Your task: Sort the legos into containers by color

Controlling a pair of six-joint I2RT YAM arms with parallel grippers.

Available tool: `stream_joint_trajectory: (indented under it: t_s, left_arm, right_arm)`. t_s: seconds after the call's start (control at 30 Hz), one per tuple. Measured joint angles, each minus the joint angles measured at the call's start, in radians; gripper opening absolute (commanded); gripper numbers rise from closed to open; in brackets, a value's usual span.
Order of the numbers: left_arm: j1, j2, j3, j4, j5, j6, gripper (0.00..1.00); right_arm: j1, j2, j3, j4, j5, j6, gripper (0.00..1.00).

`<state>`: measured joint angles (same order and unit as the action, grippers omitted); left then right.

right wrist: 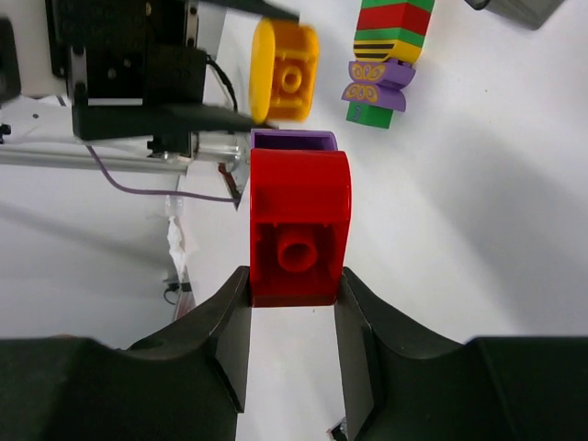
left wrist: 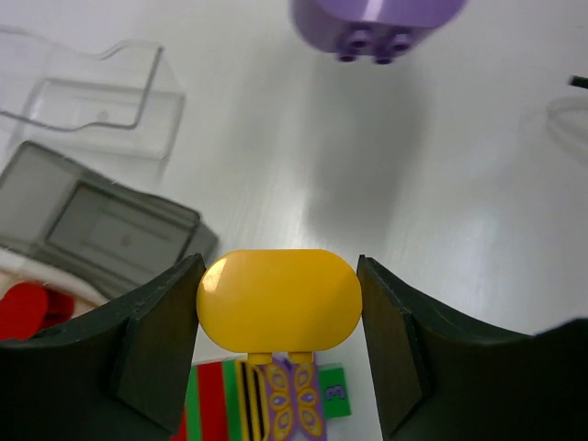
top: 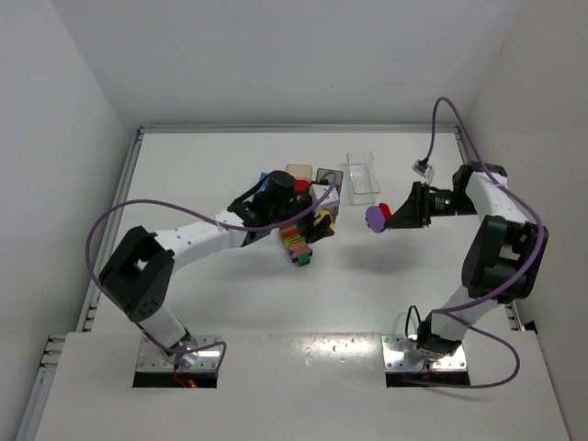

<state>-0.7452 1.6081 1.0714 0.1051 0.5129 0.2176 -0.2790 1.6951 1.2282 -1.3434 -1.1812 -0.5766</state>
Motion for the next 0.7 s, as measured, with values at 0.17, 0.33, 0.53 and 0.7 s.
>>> stream_joint_trajectory:
  t_s: [0.17,0.33,0.53,0.7]
  left_arm:
    - [0.063,0.1,0.15,-0.033,-0.087,-0.012,0.15]
    - [0.103,0.307,0.426,-0.06,-0.13,-0.018,0.15]
    - [0.112,0.504,0.587,-0.112,-0.142,-0.035,0.15]
    - [0.124,0.591,0.602,-0.173,-0.152,-0.047,0.31]
  right_arm:
    - [0.0,-0.001,0.009,-0.003,0.005,-0.008,0.0]
    - [0.0,-0.002,0.014,-0.002,0.01,-0.006,0.0]
    - [-0.001,-0.025,0.015,-0.001,0.029,0.004,0.0]
    - [-0.007,-0.054,0.016,0.002,0.032,0.015,0.0]
